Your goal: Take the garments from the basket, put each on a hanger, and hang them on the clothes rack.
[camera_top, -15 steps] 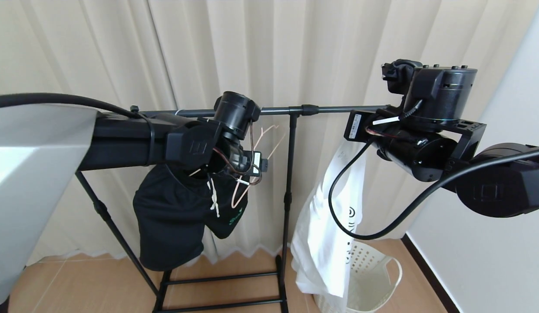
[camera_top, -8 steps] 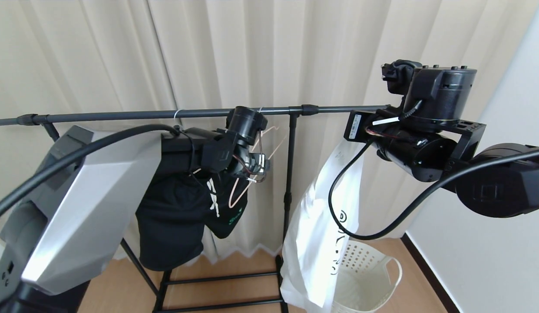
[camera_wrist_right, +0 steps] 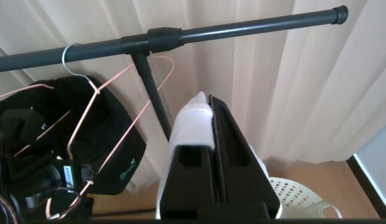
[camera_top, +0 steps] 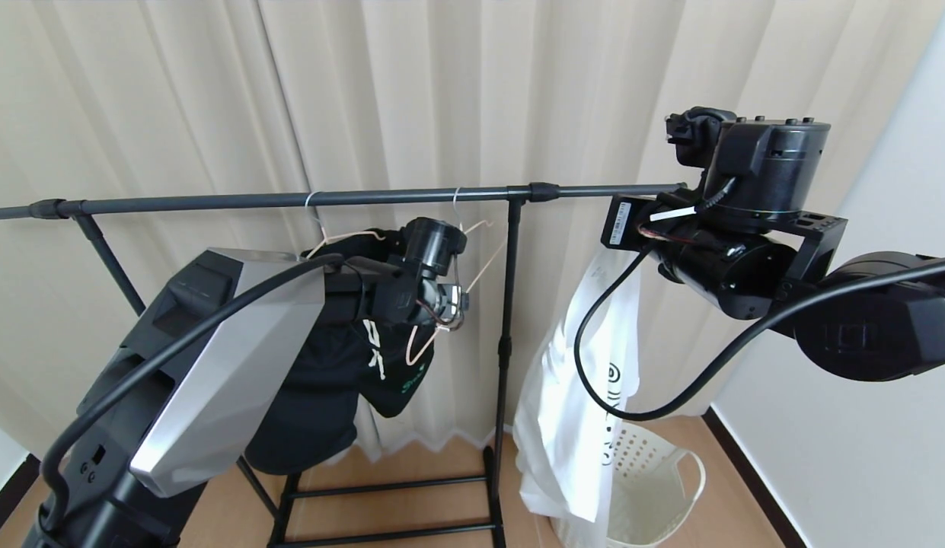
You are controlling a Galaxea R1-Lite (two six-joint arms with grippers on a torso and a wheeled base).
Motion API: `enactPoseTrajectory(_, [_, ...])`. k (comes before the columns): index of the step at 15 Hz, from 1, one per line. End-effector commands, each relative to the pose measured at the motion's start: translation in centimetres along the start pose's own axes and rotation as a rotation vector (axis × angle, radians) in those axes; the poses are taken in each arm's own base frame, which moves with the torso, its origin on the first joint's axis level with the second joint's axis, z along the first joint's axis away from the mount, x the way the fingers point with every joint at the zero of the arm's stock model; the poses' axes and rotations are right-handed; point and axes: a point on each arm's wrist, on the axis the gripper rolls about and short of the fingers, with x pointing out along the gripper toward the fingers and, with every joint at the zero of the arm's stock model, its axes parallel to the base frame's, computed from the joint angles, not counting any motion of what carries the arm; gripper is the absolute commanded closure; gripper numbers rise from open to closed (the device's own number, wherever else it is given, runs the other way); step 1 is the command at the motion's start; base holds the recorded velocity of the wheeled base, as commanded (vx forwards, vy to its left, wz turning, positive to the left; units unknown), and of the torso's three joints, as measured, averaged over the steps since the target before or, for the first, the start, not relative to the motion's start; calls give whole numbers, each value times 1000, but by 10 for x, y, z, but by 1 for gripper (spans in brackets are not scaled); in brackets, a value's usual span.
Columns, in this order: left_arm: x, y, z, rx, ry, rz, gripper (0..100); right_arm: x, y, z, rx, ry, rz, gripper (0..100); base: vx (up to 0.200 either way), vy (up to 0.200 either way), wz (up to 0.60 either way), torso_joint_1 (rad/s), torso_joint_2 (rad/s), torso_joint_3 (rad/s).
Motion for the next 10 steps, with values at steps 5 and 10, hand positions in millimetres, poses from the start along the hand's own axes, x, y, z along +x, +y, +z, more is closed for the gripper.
enactPoseTrajectory(5, [9,-3,-3,-19,-42,8,100,1,0,-2,-3,4,-2,100,0,0,0,0,0,0])
enactPoseTrajectory(10, [7,-3,-1,-26,-49,13,100,0,0,-1,-2,2,-1,100,0,0,0,0,0,0])
